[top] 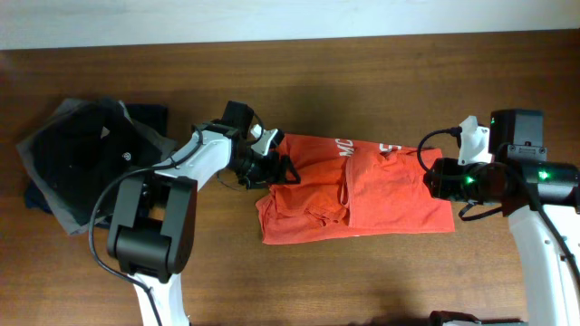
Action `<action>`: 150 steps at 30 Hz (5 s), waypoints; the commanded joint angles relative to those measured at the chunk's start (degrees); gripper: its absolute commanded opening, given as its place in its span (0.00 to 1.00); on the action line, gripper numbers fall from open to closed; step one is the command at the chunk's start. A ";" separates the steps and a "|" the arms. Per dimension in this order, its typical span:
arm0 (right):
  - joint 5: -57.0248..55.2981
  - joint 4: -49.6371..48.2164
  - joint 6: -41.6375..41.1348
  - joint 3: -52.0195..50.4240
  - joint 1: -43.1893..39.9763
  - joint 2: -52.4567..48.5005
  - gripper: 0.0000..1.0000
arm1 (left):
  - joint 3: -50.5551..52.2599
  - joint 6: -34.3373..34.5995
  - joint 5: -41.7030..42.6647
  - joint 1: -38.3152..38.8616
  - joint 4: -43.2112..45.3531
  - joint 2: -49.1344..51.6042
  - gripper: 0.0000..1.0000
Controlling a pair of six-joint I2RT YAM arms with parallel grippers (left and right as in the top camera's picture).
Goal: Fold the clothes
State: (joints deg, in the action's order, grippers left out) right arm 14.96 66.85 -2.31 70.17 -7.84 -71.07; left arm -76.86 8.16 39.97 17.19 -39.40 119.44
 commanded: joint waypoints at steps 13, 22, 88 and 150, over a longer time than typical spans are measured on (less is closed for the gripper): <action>-0.66 0.07 0.61 0.28 0.22 0.96 0.43 | -2.97 -0.57 -4.70 -5.33 -10.38 0.39 0.00; -0.66 -0.46 0.61 0.28 0.22 0.96 0.43 | -22.49 -11.76 -15.19 -14.99 -31.12 -3.17 0.01; 11.28 -45.07 -19.96 0.22 29.57 -34.38 0.47 | -48.59 -1.36 -31.80 -4.57 -54.60 0.44 0.42; 15.32 -27.17 0.72 0.24 12.76 -23.37 0.40 | -48.61 -8.07 -33.14 0.52 -57.00 0.44 0.51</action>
State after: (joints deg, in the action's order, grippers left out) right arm 14.17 38.09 -16.53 70.19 3.68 -98.87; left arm -124.84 1.23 7.53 18.20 -96.51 120.84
